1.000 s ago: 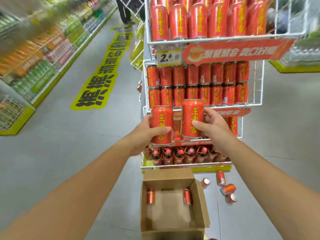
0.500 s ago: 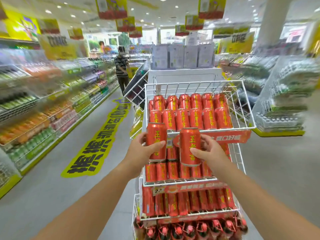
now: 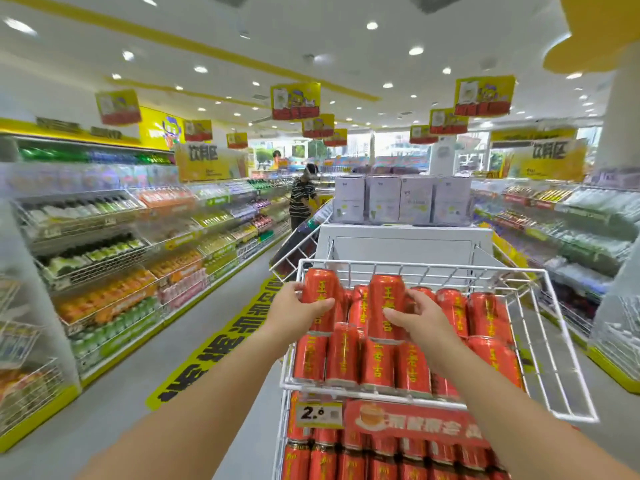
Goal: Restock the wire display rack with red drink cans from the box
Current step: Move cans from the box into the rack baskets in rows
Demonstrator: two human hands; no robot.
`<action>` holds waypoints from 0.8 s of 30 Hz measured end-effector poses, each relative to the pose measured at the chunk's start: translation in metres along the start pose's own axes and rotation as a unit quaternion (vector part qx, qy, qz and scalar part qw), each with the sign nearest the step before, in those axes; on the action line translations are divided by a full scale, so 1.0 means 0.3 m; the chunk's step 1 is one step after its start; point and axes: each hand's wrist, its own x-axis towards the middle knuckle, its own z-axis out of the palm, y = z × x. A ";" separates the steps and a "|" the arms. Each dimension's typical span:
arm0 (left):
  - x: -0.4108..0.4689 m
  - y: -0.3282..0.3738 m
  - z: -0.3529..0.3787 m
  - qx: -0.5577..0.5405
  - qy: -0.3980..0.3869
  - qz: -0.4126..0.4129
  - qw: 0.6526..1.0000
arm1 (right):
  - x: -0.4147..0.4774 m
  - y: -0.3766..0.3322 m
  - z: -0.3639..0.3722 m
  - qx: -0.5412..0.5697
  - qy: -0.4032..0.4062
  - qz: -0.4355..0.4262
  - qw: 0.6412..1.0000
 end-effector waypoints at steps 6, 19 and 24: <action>0.162 0.000 0.081 0.067 0.041 -0.013 0.997 | 0.215 0.013 0.034 -0.031 -0.010 0.001 0.999; 0.263 -0.027 0.193 0.287 0.099 0.012 0.953 | 0.387 0.138 0.153 -0.045 0.007 0.023 0.999; 0.252 -0.062 0.218 0.289 0.102 0.038 0.951 | 0.378 0.159 0.158 -0.058 0.011 0.044 0.997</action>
